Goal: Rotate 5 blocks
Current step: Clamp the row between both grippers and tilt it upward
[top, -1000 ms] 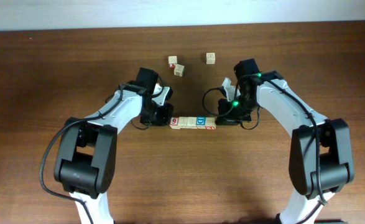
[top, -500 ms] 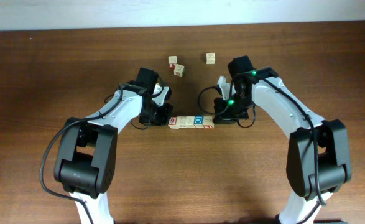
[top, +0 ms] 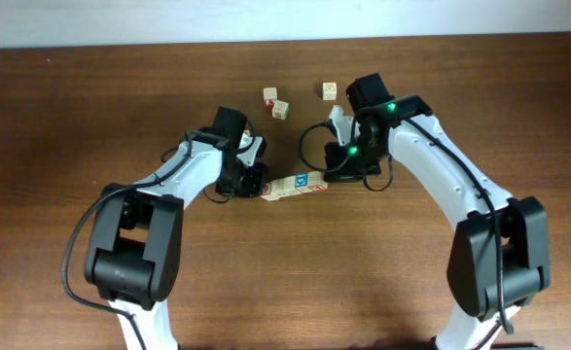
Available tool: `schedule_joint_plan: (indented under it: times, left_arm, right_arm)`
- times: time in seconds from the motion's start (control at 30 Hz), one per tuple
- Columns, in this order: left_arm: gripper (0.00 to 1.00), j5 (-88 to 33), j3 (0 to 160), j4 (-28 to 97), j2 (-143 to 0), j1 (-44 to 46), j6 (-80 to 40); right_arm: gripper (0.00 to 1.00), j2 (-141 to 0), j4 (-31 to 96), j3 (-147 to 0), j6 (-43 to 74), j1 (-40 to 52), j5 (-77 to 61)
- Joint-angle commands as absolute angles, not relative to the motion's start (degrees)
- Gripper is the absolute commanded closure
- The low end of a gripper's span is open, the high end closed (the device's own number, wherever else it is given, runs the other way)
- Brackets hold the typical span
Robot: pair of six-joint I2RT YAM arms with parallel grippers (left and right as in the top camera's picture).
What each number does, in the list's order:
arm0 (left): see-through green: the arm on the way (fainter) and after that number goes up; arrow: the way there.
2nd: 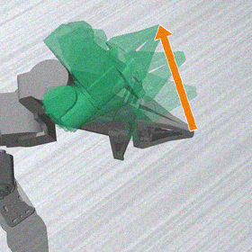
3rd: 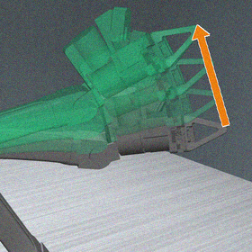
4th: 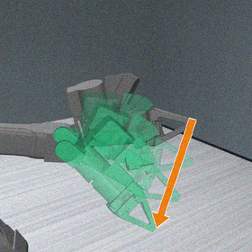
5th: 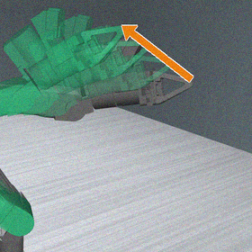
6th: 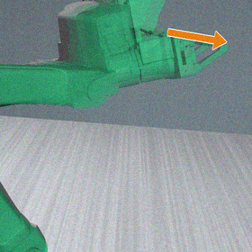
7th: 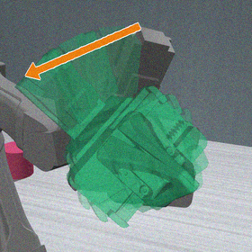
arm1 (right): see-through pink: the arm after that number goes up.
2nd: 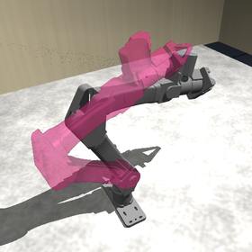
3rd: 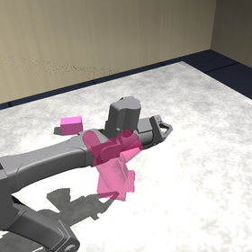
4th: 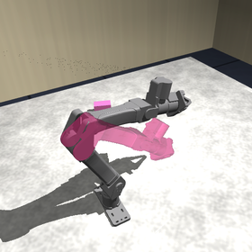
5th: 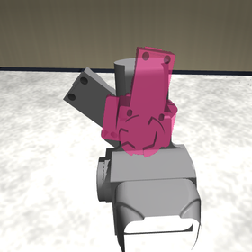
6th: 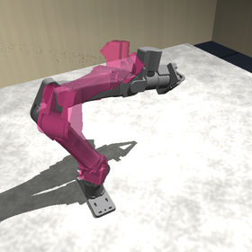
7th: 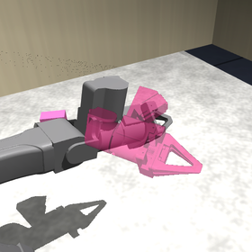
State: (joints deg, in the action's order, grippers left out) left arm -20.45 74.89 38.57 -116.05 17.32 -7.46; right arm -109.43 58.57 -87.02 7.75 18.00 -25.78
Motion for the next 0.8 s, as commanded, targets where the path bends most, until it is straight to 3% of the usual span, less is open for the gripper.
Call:
schedule_joint_plan:
  times: [0.0,0.77]
  left_arm:
    - [1.0,-30.0,74.94,38.15,-116.36,19.59,-6.76]
    - [1.0,-30.0,74.94,38.17,-116.36,19.62,-6.74]
  right_arm:
    - [0.96,-109.73,57.41,-87.57,8.03,22.37,-32.27]
    - [0.96,-109.75,54.37,-87.57,10.63,25.91,-30.81]
